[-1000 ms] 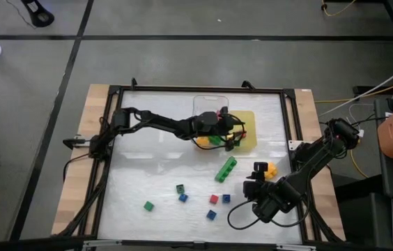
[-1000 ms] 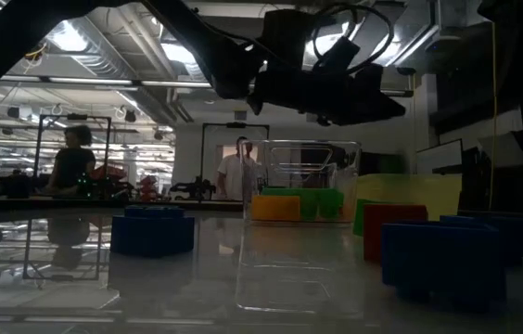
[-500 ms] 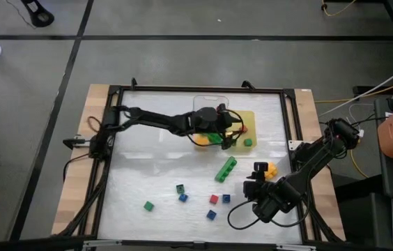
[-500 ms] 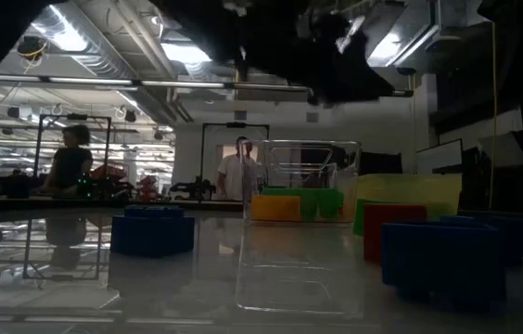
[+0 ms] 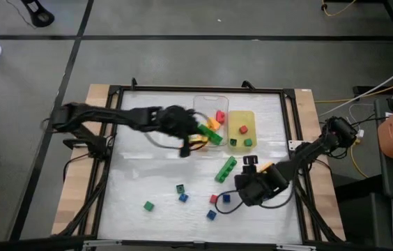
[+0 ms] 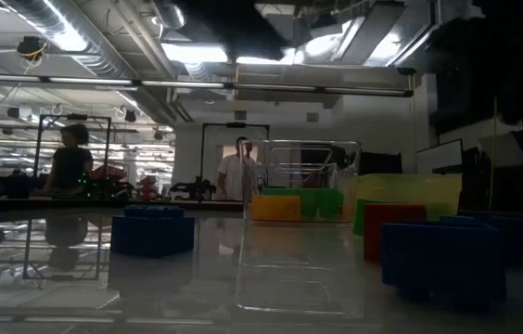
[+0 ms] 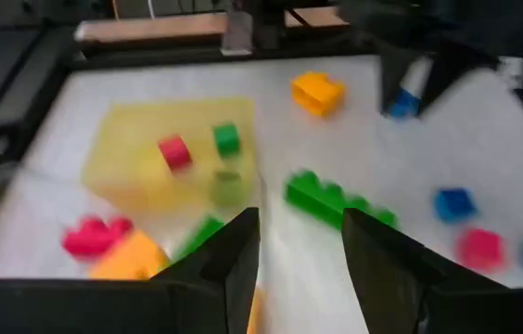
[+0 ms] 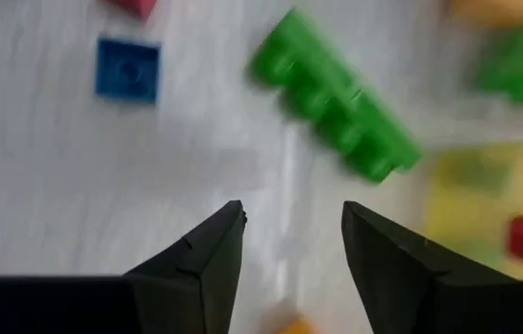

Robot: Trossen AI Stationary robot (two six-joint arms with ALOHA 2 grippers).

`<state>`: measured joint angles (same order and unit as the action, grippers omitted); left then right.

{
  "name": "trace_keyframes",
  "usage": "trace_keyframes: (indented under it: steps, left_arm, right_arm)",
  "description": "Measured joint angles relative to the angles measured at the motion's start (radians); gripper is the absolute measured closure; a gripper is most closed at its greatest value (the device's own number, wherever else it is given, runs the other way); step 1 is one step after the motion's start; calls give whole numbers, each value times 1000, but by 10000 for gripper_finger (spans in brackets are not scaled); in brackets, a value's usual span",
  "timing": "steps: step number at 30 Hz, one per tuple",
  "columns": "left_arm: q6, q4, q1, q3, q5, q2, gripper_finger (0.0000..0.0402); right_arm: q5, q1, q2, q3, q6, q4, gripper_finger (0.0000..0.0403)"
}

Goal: Sort blocks by size
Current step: Put the small blue game piece into the yellow bin

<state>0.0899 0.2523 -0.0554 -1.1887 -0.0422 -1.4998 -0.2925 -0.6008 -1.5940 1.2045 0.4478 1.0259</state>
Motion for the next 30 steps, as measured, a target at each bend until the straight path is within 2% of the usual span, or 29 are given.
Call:
trace_keyframes:
  steps: [6,9,13,18,30]
  left_arm:
    - [-118,-5,109,285,32,250,261]
    - [-172,-19,167,383,69,331,261]
    - [-230,-67,224,470,111,386,261]
    - [-247,-133,269,506,117,380,261]
    - [-264,-185,312,512,117,378,261]
  right_arm:
    - [250,-11,0,0,181,12,219]
    - [318,-61,0,0,256,12,219]
    - [290,-142,0,-2,259,33,219]
    - [265,-202,0,-52,279,29,219]
    - [270,-210,-1,-223,264,-50,219]
